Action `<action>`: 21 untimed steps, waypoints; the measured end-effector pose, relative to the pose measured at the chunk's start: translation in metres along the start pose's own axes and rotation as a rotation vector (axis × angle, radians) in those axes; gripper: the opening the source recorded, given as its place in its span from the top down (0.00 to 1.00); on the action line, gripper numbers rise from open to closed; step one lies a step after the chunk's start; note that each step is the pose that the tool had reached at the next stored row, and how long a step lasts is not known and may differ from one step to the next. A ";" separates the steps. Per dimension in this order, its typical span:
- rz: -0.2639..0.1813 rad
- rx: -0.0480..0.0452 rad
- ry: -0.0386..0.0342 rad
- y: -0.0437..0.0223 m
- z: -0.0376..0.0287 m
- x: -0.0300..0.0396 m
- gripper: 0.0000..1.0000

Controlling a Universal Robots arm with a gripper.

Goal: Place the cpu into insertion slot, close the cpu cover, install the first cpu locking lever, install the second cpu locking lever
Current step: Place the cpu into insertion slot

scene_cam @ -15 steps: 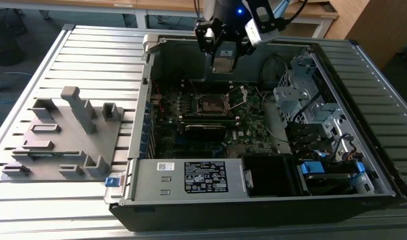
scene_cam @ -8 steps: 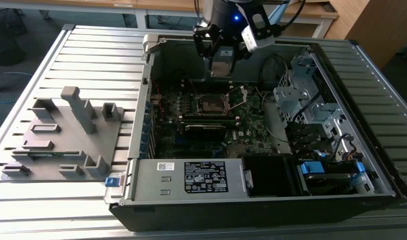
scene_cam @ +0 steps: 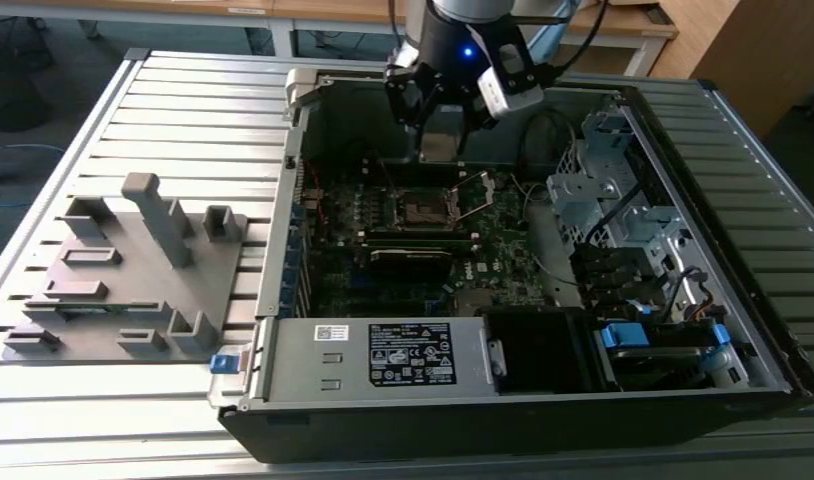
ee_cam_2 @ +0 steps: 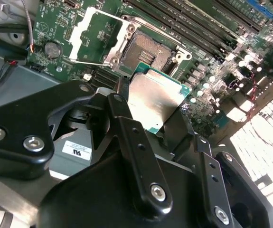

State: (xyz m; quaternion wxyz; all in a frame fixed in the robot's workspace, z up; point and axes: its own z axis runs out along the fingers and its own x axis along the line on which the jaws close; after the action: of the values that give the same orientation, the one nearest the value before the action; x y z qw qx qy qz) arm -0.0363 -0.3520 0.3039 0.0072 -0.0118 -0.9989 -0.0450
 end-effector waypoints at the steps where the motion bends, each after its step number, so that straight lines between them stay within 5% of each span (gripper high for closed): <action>1: -0.001 -0.0001 -0.0004 -0.0001 0.0016 0.0001 0.46; 21: -0.004 0.0000 -0.0008 -0.0027 0.0298 0.0010 0.46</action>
State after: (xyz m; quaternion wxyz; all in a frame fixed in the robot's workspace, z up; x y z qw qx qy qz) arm -0.0378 -0.3520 0.2741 0.0067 -0.0099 -0.9989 -0.0450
